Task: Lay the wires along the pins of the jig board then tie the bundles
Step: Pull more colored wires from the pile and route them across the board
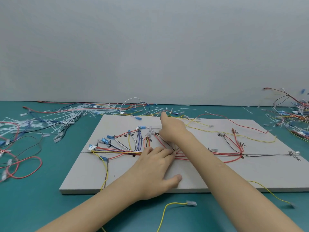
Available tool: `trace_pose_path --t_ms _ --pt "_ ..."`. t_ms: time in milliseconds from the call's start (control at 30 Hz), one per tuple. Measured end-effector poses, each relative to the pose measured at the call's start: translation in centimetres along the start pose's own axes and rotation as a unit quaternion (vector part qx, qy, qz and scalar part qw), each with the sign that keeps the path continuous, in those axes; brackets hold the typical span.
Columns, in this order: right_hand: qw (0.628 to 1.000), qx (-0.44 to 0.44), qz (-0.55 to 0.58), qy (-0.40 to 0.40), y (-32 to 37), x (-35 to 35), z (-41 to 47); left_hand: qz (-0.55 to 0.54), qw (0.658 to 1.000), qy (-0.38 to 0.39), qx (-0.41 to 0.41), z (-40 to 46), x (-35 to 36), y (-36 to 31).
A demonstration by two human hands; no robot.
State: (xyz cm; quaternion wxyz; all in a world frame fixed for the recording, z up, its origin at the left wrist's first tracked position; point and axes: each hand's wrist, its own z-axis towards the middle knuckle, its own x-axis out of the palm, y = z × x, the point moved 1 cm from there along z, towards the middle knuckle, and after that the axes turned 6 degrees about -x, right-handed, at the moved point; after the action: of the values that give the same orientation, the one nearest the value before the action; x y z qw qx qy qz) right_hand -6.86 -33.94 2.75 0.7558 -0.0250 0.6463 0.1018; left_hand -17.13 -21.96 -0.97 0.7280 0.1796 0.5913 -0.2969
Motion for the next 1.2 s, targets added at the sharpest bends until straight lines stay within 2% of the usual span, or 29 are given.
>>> trace_pose_path --t_ms 133,333,467,767,933,1067,1200 --pt "1.0 -0.005 -0.006 -0.024 0.1 -0.4 -0.8 0.0 1.0 -0.001 0.001 0.0 0.0 0.0" --pt "1.0 0.002 0.0 0.017 0.2 -1.2 -1.4 -0.009 1.0 -0.004 0.0 0.0 0.1 0.1" --pt "1.0 -0.013 0.004 0.0 0.4 -1.1 -2.2 -0.013 1.0 -0.002 0.001 -0.1 0.3 0.1" --pt "0.995 -0.022 0.093 -0.017 -0.3 -1.2 -4.3 -0.034 0.999 -0.015 0.007 0.0 0.6 0.4" --pt "0.992 -0.01 0.125 -0.017 -0.4 -1.3 -5.7 -0.095 0.994 -0.048 0.003 0.2 0.4 0.5" --pt "0.992 -0.004 0.121 -0.03 -0.2 -1.0 -6.9 -0.157 0.979 -0.12 -0.044 0.2 0.0 0.7" --pt "0.995 -0.019 0.092 -0.026 0.4 -1.1 -7.3 -0.103 0.969 -0.166 -0.148 0.2 -0.2 1.0"
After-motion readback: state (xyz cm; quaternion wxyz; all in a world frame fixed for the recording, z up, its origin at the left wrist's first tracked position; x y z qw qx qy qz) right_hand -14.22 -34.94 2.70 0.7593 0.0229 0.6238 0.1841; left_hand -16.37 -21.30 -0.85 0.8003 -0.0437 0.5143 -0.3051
